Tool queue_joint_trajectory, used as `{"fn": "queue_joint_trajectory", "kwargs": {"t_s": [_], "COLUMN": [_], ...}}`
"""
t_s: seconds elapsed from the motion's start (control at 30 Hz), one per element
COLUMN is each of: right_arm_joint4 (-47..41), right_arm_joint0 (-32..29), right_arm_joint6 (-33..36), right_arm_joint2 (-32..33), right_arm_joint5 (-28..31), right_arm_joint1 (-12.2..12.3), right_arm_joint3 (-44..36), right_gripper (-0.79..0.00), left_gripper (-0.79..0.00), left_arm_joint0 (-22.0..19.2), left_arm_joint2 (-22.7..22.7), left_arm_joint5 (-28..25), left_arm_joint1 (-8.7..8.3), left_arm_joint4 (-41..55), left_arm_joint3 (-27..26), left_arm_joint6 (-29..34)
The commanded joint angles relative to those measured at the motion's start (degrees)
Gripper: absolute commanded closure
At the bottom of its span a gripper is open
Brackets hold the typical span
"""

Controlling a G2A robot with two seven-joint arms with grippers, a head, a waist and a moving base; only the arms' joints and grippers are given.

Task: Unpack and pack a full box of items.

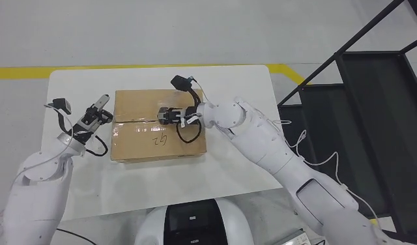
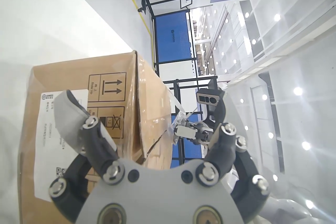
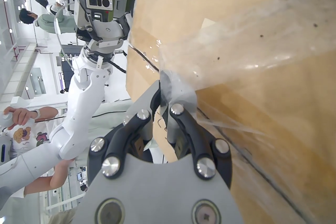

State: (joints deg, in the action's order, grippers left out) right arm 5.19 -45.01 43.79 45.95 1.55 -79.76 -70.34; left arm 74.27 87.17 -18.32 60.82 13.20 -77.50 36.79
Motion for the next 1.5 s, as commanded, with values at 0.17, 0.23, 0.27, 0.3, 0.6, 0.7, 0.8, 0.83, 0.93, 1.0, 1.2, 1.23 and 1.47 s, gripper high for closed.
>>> {"fn": "queue_joint_trajectory", "kwargs": {"t_s": [0.17, 0.23, 0.27, 0.3, 0.6, 0.7, 0.8, 0.83, 0.93, 1.0, 1.2, 1.23, 1.47], "right_arm_joint4": [2.1, 2.5, 2.6, 2.3, 1.7, 1.2, -1.1, -2.7, -4.6, -5.0, -6.0, -6.1, -4.9], "right_arm_joint0": [0.5, 0.7, 0.8, 0.8, 1.4, 1.9, 2.1, 2.1, 2.1, 1.8, -1.3, -1.9, -5.7], "right_arm_joint6": [-1.7, -1.7, -1.6, -1.6, 0.1, 0.6, 1.1, 1.4, 2.3, 3.5, 7.0, 7.5, 10.4], "right_arm_joint2": [-1.6, -1.9, -2.0, -2.0, -2.3, -2.9, -2.9, -2.6, -1.1, 0.2, 5.0, 5.7, 10.9], "right_arm_joint5": [0.1, -0.2, -0.4, -0.6, 1.3, 2.2, 3.9, 4.4, 5.8, 6.0, 6.6, 6.6, 5.3], "right_arm_joint1": [-0.7, -0.9, -1.0, -1.1, -1.6, -2.0, -2.4, -2.5, -2.3, -1.9, -0.2, 0.1, 2.1], "right_arm_joint3": [1.4, 1.6, 1.7, 1.8, 0.8, 0.8, 0.9, 0.9, 0.8, 0.3, -2.9, -3.3, -6.8], "right_gripper": [0.000, -0.760, -0.785, -0.785, -0.785, -0.785, -0.785, -0.785, -0.785, -0.785, -0.785, -0.785, -0.785], "left_gripper": [-0.785, -0.785, -0.785, -0.785, -0.785, -0.785, -0.785, -0.785, -0.785, -0.785, -0.785, -0.785, -0.785], "left_arm_joint0": [0.9, 1.1, 1.2, 1.3, 2.2, 2.6, 3.0, 3.0, 3.3, 3.7, 5.0, 5.3, 7.3], "left_arm_joint2": [0.5, 0.6, 0.6, 0.7, 1.3, 1.6, 1.9, 2.2, 3.6, 4.8, 8.1, 8.6, 10.3], "left_arm_joint5": [0.0, 0.0, 0.0, 0.0, -0.4, -0.5, -0.7, -0.6, -1.1, -1.5, -2.5, -2.6, -3.1], "left_arm_joint1": [-0.08, -0.09, -0.10, -0.10, -0.18, -0.22, -0.23, -0.27, -0.37, -0.48, -0.78, -0.82, -0.93], "left_arm_joint4": [0.1, 0.1, 0.0, 0.0, 0.3, 0.6, 1.8, 2.3, 3.2, 3.5, 5.1, 5.3, 5.9], "left_arm_joint3": [-1.2, -1.5, -1.6, -1.7, -2.8, -3.3, -3.5, -3.3, -2.8, -2.4, -1.9, -2.0, -2.7], "left_arm_joint6": [0.0, -0.1, -0.1, -0.1, 0.0, 0.0, 0.6, 0.9, 0.1, -0.6, -1.7, -1.8, -2.3]}}
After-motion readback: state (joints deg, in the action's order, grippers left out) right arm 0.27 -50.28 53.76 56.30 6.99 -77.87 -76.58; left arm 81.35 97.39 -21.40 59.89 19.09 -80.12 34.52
